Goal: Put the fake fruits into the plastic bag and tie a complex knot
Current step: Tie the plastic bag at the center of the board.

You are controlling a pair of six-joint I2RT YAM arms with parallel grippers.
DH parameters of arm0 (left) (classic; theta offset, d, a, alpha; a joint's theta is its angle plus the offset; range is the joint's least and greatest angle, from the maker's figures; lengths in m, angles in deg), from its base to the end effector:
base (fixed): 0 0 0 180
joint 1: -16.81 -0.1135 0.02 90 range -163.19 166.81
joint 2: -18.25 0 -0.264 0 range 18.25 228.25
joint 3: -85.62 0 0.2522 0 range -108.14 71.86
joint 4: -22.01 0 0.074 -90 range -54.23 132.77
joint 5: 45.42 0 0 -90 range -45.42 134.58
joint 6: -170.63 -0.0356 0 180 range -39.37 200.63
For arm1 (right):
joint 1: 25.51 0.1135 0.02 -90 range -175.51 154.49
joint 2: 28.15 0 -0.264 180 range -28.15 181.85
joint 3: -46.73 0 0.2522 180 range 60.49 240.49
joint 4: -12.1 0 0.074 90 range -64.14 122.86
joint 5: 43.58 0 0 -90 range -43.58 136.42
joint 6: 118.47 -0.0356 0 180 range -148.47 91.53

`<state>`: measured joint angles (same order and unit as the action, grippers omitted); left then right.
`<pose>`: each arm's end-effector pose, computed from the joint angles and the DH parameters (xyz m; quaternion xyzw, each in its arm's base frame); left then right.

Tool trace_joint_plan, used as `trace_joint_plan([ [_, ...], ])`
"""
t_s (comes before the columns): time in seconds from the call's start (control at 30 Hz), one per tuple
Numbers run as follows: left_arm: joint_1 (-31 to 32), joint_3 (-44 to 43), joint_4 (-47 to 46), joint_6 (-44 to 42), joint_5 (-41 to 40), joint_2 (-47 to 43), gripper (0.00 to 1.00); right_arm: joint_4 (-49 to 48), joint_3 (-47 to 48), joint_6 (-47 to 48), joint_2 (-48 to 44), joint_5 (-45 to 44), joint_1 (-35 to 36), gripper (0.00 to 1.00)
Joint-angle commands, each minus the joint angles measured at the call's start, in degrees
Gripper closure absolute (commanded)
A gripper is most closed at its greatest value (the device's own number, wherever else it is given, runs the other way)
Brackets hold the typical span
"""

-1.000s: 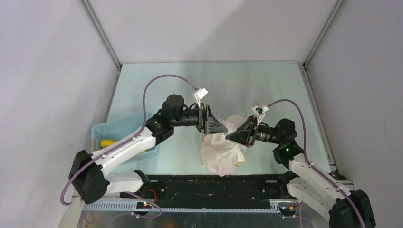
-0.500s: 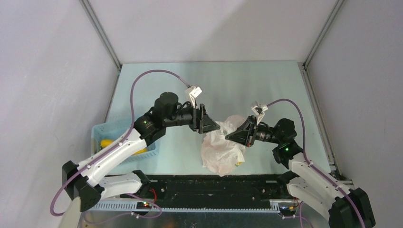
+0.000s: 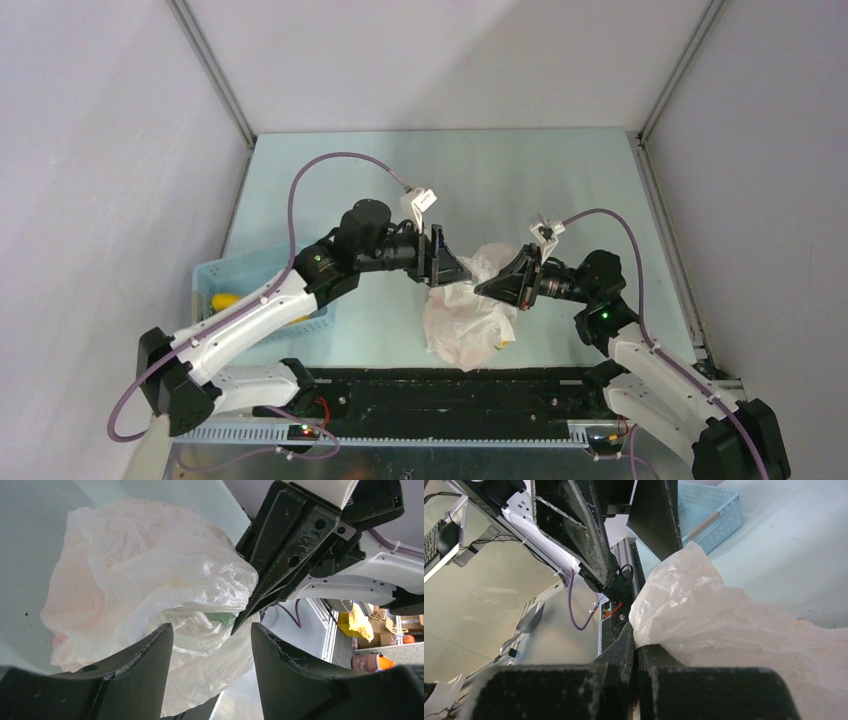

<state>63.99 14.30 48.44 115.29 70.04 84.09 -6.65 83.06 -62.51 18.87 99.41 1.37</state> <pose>0.1669 -0.2027 0.3405 0.2118 0.7852 -0.4993 0.2988 0.1498 0.1078 0.2732 -0.2995 0.6067 0.5947 0.4342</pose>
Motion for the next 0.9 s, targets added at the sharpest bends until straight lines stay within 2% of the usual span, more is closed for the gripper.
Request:
trace_joint_plan([
  [0.0, 0.5, -1.6, -0.6, 0.8, -3.0, 0.6, 0.35, -0.6, 0.2, 0.7, -1.0, 0.0, -0.2, 1.0],
  [0.4, 0.5, -0.5, -6.0, 5.7, -0.5, 3.0, 0.33, -0.6, 0.2, 1.3, -1.2, 0.7, -0.2, 1.0],
  [0.53, 0.5, 0.2, -7.8, 6.9, 0.7, 3.6, 0.36, -0.6, 0.2, 1.2, -1.1, 0.7, -0.2, 1.0],
  [0.67, 0.6, 0.4, -7.7, 7.2, 1.3, 4.2, 0.4, -0.1, 0.2, 1.4, -1.2, 0.5, -0.2, 1.0],
  [0.87, 0.9, 0.0, -3.8, 5.9, -0.2, 4.3, 0.41, 0.1, 0.2, 1.5, -1.2, 0.2, -0.2, 1.0],
])
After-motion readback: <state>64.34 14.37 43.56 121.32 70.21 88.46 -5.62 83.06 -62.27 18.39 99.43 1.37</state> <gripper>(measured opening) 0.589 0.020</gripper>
